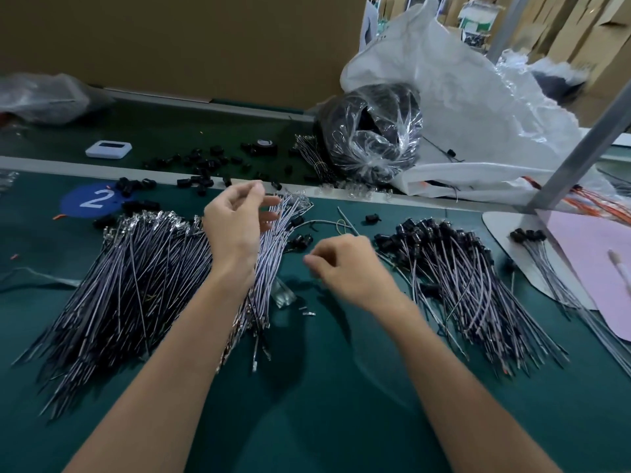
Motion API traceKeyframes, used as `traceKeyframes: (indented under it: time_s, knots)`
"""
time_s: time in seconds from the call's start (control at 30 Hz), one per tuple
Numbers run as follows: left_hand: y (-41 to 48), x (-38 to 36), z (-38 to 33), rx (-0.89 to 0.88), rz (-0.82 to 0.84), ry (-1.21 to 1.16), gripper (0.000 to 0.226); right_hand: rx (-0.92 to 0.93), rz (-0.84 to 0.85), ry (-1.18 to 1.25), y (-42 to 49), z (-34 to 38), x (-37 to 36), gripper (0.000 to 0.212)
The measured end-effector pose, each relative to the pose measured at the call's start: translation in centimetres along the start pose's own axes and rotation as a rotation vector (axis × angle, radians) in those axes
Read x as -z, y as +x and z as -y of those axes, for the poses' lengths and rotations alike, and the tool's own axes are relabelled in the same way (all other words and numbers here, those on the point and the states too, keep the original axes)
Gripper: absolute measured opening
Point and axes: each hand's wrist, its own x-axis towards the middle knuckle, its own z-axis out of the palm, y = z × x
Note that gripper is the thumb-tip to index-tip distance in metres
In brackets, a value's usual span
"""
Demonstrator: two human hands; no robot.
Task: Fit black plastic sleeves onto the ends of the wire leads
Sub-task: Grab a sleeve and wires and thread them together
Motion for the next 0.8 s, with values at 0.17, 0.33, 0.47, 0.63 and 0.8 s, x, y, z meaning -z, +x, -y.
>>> traceKeyframes:
  time_s: [0.17, 0.33, 0.47, 0.63, 0.8]
  knots:
    - [1.1, 1.8, -0.6, -0.129, 0.048, 0.526, 0.007, -0.217, 0.052, -0.058, 3.0, 3.2, -3.1, 0.044]
    - [0.5, 5.2, -2.0, -0.362, -0.116, 1.265, 0.012, -0.343, 0.203, 0.172, 3.9, 3.2, -3.6, 0.026]
    - [0.6, 7.2, -2.9, -0.272, -0.146, 1.320, 0.015, -0.397, 0.212, 0.472, 3.2, 2.5, -2.7, 0.025]
    - [0.6, 8.2, -2.7, -0.159, -0.079, 1.406, 0.024, -0.374, 0.177, 0.649, 2.3, 2.2, -0.8, 0.015]
    - [0.5, 8.3, -2.1, -0.048, -0.036, 1.467, 0.021, -0.250, -0.053, 0.915, 1.7, 1.3, 1.2, 0.015]
